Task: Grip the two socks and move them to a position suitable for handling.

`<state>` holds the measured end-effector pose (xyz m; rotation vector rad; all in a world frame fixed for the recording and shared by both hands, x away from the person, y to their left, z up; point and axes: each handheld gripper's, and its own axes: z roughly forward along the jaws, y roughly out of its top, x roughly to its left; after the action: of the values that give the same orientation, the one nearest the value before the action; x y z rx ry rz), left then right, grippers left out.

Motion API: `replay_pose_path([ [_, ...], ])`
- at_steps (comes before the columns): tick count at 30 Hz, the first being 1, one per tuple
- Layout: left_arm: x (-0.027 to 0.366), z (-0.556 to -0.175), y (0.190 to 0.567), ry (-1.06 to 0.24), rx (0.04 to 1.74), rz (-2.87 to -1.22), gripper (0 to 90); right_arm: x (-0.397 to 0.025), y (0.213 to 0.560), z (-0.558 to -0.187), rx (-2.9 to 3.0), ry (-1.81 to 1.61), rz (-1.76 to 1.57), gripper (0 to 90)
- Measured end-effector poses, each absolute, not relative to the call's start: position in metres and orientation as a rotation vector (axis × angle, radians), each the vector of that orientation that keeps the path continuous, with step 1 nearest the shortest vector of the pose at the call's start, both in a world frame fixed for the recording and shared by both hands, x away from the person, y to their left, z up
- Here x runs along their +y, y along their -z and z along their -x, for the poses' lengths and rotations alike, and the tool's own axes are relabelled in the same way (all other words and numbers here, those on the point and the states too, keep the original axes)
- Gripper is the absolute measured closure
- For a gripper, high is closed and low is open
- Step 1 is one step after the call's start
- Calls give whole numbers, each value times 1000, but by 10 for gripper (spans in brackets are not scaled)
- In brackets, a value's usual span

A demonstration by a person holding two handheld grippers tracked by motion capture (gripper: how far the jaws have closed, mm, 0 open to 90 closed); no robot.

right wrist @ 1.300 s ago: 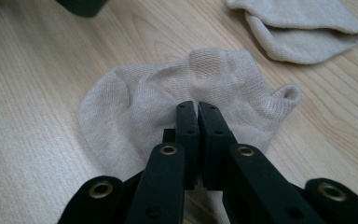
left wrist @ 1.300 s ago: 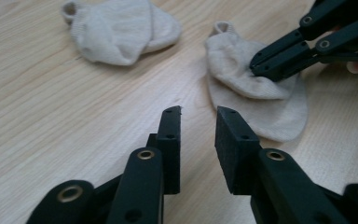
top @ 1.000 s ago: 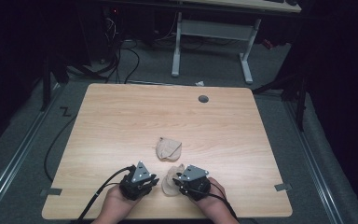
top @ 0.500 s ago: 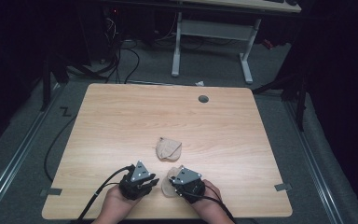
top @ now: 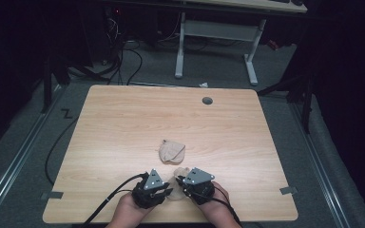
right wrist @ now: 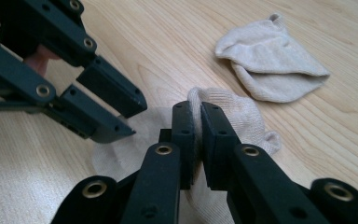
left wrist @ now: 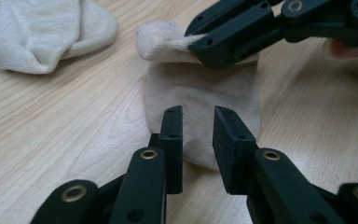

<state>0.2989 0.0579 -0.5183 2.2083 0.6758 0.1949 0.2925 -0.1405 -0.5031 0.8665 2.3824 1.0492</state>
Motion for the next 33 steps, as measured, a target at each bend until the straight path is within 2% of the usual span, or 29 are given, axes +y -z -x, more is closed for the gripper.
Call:
replay_pose_path([
  [14, 60, -302, 524, -212, 678, -2260, 738, -169, 499, -296, 2306, -1053, -950, 839],
  [22, 67, -306, 523, -224, 700, -2259, 738, -206, 505, -303, 2258, -999, -1080, 826],
  [23, 67, -306, 523, -226, 699, -2261, 738, -216, 508, -304, 2252, -1002, -1129, 790],
  [27, 68, -306, 523, -235, 698, -2267, 737, -225, 506, -304, 2210, -998, -1139, 760],
  [30, 68, -307, 523, -238, 701, -2266, 737, -224, 505, -305, 2207, -1010, -1128, 769],
  [33, 69, -307, 523, -240, 699, -2269, 738, -213, 512, -310, 2277, -969, -1090, 835],
])
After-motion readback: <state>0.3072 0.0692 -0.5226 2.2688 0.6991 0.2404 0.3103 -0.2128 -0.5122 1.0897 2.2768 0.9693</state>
